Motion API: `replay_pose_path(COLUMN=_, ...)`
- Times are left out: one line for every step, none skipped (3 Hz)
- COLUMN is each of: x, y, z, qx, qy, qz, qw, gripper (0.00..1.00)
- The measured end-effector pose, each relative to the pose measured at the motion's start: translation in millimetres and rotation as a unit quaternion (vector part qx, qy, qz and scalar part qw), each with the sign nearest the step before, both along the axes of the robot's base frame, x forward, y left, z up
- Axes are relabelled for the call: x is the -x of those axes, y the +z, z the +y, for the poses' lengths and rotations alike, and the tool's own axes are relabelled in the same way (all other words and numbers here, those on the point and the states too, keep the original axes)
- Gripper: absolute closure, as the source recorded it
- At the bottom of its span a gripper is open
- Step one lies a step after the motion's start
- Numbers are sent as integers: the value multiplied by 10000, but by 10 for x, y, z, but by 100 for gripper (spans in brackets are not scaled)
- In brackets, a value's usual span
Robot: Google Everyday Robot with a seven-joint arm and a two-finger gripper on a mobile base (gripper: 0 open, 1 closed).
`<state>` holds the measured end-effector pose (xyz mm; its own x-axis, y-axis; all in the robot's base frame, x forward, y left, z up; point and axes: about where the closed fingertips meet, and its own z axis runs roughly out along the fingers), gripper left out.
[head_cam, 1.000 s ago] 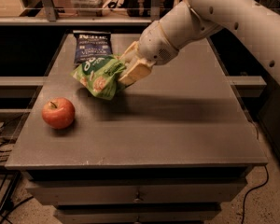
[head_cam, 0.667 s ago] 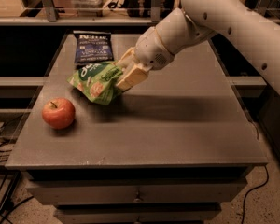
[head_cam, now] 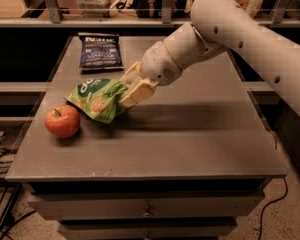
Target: Move green rice chip bag near apple
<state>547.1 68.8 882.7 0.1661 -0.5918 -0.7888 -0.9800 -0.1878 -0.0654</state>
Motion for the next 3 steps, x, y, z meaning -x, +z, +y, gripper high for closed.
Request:
replay_pose_path(x=98, y=-29, z=55, qx=-139, qy=93, qz=114, qw=9998, gripper=12)
replay_pose_path(x=100, y=-31, z=71, qx=-131, qy=106, qz=112, qw=9998, gripper=0)
replay_pose_path(x=100, y=-31, z=71, qx=-131, qy=106, qz=112, qw=9998, gripper=0)
